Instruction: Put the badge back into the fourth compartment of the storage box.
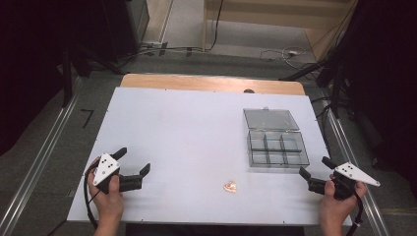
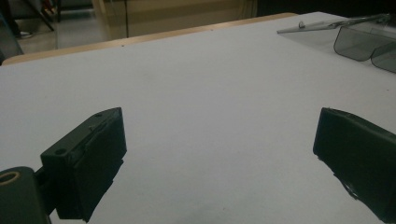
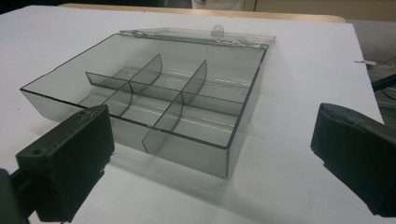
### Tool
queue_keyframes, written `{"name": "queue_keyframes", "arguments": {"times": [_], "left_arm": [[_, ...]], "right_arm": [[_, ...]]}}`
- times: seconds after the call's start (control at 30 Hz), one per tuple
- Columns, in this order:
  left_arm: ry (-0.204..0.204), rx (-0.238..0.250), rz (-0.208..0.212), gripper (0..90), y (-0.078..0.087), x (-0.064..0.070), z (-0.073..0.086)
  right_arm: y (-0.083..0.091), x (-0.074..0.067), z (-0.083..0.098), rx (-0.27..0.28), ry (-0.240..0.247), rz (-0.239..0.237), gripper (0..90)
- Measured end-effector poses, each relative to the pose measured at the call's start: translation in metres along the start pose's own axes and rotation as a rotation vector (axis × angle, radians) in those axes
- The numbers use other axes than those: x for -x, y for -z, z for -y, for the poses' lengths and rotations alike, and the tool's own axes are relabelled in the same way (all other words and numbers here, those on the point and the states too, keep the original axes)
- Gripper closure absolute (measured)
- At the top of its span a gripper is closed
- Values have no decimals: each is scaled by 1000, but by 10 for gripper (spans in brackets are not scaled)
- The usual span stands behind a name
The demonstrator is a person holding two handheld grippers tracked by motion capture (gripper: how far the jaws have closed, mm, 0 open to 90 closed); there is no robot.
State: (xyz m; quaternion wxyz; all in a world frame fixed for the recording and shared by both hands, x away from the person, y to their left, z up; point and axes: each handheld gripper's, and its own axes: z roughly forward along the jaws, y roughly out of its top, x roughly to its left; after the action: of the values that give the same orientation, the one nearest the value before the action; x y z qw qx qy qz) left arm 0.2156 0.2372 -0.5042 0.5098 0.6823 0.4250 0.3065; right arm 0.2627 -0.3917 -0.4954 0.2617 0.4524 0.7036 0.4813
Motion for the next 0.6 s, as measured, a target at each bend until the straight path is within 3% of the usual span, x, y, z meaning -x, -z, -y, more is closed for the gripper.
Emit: {"name": "queue_keyframes", "arguments": {"times": [0.13, 0.27, 0.37, 0.6], "left_arm": [[-1, -3, 3, 33, 0, 0, 0], [-6, -6, 2, 33, -1, 1, 0], [-6, -6, 3, 33, -1, 1, 0], [-6, -4, 11, 33, -1, 1, 0]], "right_arm": [[0, -2, -1, -6, 13, -5, 0], [3, -2, -5, 10, -21, -26, 0], [5, -4, -8, 5, -19, -25, 0], [8, -21, -27, 20, 25, -38, 0]]}}
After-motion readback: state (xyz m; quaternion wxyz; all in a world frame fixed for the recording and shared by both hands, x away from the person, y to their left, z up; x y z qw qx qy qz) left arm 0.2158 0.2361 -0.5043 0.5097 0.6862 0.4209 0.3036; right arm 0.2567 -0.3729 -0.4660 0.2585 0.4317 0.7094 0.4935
